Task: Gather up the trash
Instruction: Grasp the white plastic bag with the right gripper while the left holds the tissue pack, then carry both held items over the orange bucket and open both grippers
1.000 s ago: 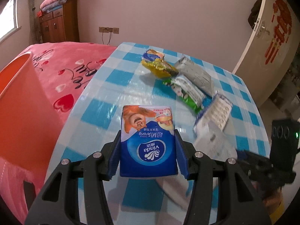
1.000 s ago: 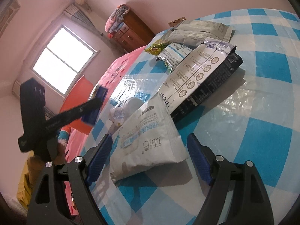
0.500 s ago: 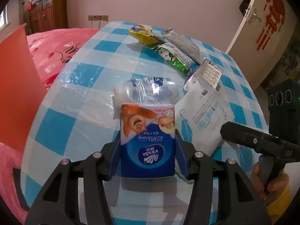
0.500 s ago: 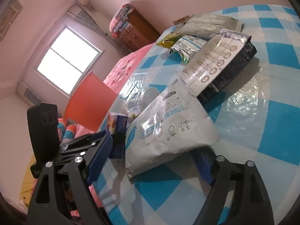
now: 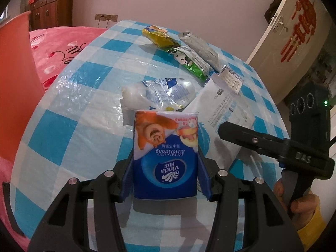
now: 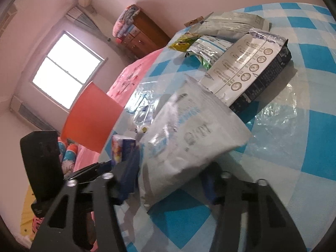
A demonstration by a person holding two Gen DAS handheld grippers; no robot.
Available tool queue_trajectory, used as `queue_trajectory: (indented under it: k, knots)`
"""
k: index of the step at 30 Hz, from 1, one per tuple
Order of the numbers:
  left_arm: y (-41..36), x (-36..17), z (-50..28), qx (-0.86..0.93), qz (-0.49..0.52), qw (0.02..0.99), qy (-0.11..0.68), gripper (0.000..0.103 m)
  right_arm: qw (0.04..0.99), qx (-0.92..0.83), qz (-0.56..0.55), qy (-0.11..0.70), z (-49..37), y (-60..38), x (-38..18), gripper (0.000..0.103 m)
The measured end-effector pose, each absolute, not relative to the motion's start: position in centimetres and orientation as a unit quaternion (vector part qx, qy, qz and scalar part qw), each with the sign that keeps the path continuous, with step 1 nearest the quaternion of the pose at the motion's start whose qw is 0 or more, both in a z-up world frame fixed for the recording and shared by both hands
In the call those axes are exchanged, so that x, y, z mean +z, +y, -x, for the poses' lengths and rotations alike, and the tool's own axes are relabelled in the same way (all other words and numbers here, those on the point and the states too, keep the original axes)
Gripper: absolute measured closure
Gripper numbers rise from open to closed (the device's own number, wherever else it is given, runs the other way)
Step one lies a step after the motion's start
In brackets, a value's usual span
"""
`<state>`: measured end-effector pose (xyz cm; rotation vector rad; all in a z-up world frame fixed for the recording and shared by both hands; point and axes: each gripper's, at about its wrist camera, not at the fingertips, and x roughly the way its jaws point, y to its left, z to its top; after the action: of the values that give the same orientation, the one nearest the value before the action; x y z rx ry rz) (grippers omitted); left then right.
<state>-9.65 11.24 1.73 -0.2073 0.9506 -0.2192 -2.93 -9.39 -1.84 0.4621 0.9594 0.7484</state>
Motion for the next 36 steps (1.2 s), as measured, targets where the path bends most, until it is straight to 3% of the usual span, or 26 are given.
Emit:
queue_trajectory:
  k: [11, 13, 15, 21, 36]
  knots:
    - [11.7, 1.5, 9.7, -0.113, 0.107, 0.88, 0.449, 0.05, 0.802, 0.335, -0.22, 0.442, 2.5, -8.0, -1.7, 0.044]
    - [11.9, 1.5, 9.8, -0.114, 0.109, 0.88, 0.448, 0.05, 0.802, 0.329, -0.23, 0.443, 2.3, -8.2, -1.9, 0.048]
    - [12.0, 1.5, 9.8, -0.115, 0.113, 0.88, 0.447, 0.05, 0.806, 0.319, -0.226, 0.445, 2.3, -8.3, -1.9, 0.061]
    - [12.5, 1.6, 10.1, -0.114, 0.123, 0.88, 0.444, 0.05, 0.815, 0.319, -0.225, 0.429, 3.1, -8.5, -1.2, 0.074]
    - [14.5, 4.6, 11.3, -0.113, 0.129, 0.897, 0.407, 0.05, 0.862, 0.306, -0.155, 0.374, 5.7, -7.6, 4.5, 0.086]
